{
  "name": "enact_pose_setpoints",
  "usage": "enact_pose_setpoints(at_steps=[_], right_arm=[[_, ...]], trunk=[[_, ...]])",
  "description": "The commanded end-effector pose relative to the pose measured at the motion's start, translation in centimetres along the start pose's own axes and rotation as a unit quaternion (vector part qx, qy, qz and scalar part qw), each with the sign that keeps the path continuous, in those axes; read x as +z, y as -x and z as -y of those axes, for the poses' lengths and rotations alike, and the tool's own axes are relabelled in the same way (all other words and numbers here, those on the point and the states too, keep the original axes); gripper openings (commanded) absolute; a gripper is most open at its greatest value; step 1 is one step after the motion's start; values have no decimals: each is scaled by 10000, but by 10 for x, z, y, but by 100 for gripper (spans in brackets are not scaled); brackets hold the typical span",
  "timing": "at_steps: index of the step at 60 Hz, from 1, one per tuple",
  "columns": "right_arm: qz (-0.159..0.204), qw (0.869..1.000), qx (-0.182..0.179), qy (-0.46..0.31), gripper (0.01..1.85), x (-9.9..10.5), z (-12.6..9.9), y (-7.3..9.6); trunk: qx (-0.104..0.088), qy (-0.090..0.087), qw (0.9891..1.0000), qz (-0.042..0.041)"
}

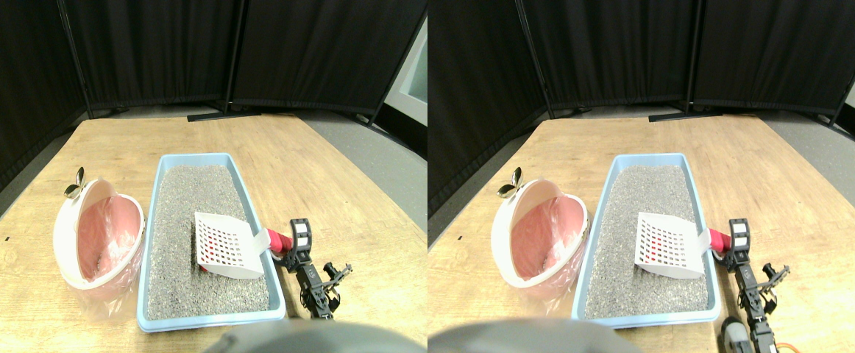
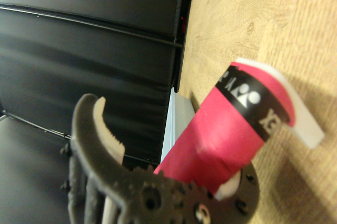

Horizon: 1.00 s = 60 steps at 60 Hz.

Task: Scoop (unimanual)

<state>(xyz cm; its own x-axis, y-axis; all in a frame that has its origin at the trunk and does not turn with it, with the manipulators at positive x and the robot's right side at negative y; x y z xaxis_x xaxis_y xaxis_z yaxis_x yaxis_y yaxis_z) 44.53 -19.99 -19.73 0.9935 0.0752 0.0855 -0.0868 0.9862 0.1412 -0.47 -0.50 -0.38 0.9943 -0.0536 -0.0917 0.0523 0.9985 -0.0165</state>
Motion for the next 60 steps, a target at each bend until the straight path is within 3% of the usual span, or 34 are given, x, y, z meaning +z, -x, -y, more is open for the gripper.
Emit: enact_pose_setpoints(at_steps=[1, 8, 31, 36, 38, 39, 40, 41, 42, 52, 60], right_arm=[[88, 9999, -50, 39, 95, 7, -3, -6], [-106, 9996, -251, -7, 97, 7, -5, -11], [-213, 9991, -253, -252, 97, -5, -4, -22], [-172, 9991, -267, -279, 86, -5, -5, -21], [-152, 9990, -279, -310, 69, -5, -4, -22], [-152, 9990, -279, -310, 69, -5, -4, -22], [-98, 9994, -202, -266, 38, -6, -4, -22], [-98, 9994, -202, -266, 38, -6, -4, -22], [-78, 9997, -31, -213, 6, -5, -3, -23], [-47, 9997, 104, -208, 6, 1, 2, -21], [-180, 9996, -16, -201, 6, 14, 2, -16]], trunk=[[16, 100, 9999, -121], [38, 113, 9998, -128], [60, 127, 9997, -184], [51, 125, 9997, -192], [51, 125, 9997, -192], [51, 125, 9997, -192], [51, 125, 9997, -192], [51, 125, 9997, -192], [51, 125, 9997, -192], [44, 138, 9997, -189], [52, 167, 9997, -165]])
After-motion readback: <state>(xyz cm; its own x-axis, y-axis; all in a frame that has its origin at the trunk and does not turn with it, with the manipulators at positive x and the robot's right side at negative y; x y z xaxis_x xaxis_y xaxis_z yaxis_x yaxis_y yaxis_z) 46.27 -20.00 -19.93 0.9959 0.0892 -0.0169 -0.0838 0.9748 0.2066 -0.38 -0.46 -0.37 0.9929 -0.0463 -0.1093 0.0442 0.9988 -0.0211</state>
